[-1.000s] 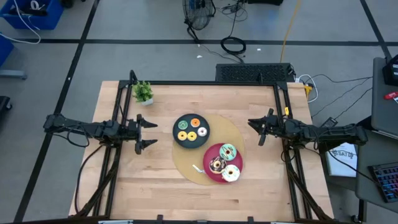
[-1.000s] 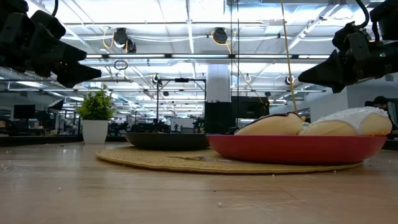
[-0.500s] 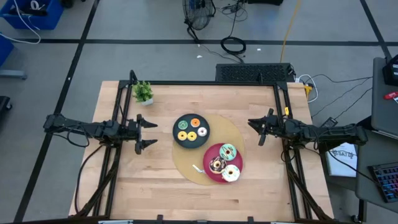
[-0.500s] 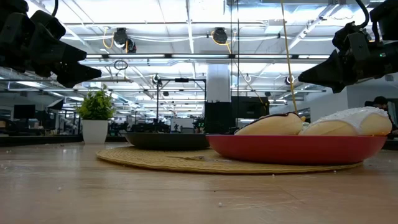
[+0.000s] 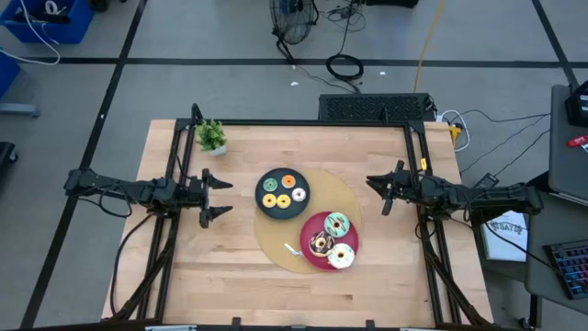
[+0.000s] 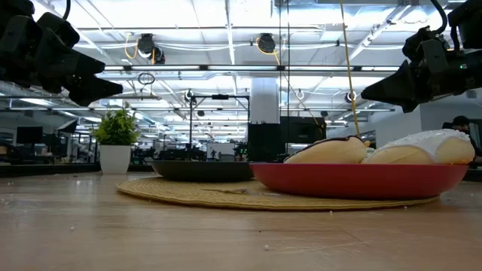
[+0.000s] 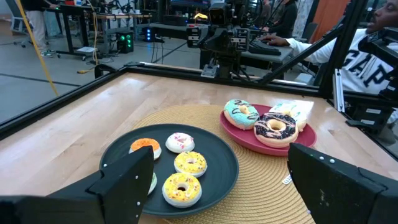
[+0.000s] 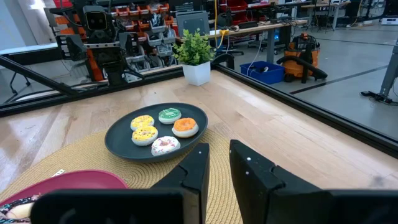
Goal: Pick & Place donuts
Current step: Return to Home Position
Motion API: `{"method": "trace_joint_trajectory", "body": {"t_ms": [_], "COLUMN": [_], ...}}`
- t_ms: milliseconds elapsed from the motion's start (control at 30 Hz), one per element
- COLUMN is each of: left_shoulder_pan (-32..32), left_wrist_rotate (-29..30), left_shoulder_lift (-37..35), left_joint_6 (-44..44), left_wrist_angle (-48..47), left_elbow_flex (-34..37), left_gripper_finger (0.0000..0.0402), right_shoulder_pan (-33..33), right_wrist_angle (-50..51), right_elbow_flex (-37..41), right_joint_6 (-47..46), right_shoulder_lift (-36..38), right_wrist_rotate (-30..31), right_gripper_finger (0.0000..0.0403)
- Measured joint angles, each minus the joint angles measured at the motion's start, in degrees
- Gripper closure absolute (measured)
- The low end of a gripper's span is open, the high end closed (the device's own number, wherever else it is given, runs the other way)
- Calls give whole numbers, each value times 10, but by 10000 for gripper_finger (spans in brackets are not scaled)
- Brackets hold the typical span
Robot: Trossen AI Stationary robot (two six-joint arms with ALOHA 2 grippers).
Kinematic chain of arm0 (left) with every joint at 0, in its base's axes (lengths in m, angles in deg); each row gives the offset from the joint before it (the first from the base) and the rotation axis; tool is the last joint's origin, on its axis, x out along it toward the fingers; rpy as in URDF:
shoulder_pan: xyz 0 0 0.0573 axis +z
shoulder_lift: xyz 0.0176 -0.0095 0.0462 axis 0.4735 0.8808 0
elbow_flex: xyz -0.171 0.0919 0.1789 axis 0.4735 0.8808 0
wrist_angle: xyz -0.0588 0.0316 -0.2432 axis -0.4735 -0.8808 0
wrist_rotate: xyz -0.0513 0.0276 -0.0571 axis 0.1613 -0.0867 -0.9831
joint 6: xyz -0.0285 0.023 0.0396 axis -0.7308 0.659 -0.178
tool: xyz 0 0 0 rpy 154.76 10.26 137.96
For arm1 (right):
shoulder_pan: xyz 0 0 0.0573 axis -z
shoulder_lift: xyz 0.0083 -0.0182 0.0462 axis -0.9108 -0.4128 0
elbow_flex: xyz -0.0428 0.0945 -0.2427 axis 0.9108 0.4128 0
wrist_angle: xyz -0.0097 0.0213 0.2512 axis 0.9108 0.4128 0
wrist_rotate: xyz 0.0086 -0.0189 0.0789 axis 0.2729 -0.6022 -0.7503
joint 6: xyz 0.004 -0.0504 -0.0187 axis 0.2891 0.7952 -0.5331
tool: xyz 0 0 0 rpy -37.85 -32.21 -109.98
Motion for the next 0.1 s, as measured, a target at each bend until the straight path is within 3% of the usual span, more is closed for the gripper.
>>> {"method": "trace_joint_trajectory", "body": {"t_ms": [100], "left_shoulder_pan": [0], "left_wrist_rotate": [0], "left_shoulder_lift": [0], "left_joint_6": [0], "left_wrist_angle": [0], "left_elbow_flex": [0], "left_gripper_finger": [36], "right_shoulder_pan": [0], "right_wrist_angle": [0], "right_elbow_flex": [0], "right_joint_6": [0], "right_shoulder_lift": [0], "right_wrist_rotate": [0], "right_gripper_finger": [348]}}
